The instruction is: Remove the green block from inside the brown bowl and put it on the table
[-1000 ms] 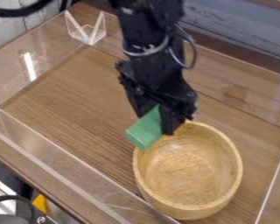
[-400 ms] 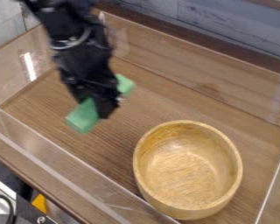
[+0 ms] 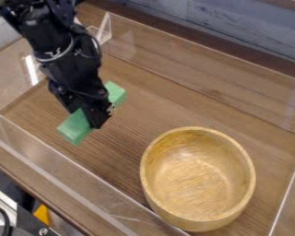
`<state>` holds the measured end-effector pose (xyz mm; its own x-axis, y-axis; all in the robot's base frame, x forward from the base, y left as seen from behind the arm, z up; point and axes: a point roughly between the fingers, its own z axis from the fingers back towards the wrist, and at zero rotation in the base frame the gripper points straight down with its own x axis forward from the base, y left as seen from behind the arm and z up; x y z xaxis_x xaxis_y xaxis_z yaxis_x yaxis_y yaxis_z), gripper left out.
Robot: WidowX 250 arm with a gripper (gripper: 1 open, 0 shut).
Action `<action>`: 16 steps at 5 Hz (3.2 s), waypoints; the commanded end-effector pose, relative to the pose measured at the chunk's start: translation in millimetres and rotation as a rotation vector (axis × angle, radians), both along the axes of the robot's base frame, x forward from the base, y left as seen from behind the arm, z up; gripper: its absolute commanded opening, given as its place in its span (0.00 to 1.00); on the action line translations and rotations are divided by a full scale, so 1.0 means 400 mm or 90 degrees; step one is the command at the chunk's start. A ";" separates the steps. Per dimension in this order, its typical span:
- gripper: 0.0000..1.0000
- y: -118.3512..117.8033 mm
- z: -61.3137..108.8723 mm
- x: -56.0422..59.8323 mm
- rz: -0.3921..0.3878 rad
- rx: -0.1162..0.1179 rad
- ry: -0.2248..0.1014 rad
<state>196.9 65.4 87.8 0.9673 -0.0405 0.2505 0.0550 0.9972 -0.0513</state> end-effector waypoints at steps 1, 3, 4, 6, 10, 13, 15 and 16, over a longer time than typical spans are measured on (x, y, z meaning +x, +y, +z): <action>0.00 -0.019 0.003 0.009 -0.004 0.006 -0.013; 0.00 -0.056 -0.015 0.009 -0.017 0.009 -0.012; 0.00 -0.061 -0.022 0.015 -0.017 0.012 -0.010; 0.00 -0.063 -0.037 0.019 -0.022 0.015 -0.002; 0.00 -0.051 -0.049 0.030 -0.014 0.013 0.009; 0.00 -0.031 -0.050 0.043 0.002 0.008 0.012; 1.00 -0.023 -0.042 0.053 0.010 0.010 0.020; 1.00 -0.019 -0.023 0.058 0.012 0.010 0.021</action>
<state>212.4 52.0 68.0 0.9842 -0.0318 0.1742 0.0424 0.9975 -0.0573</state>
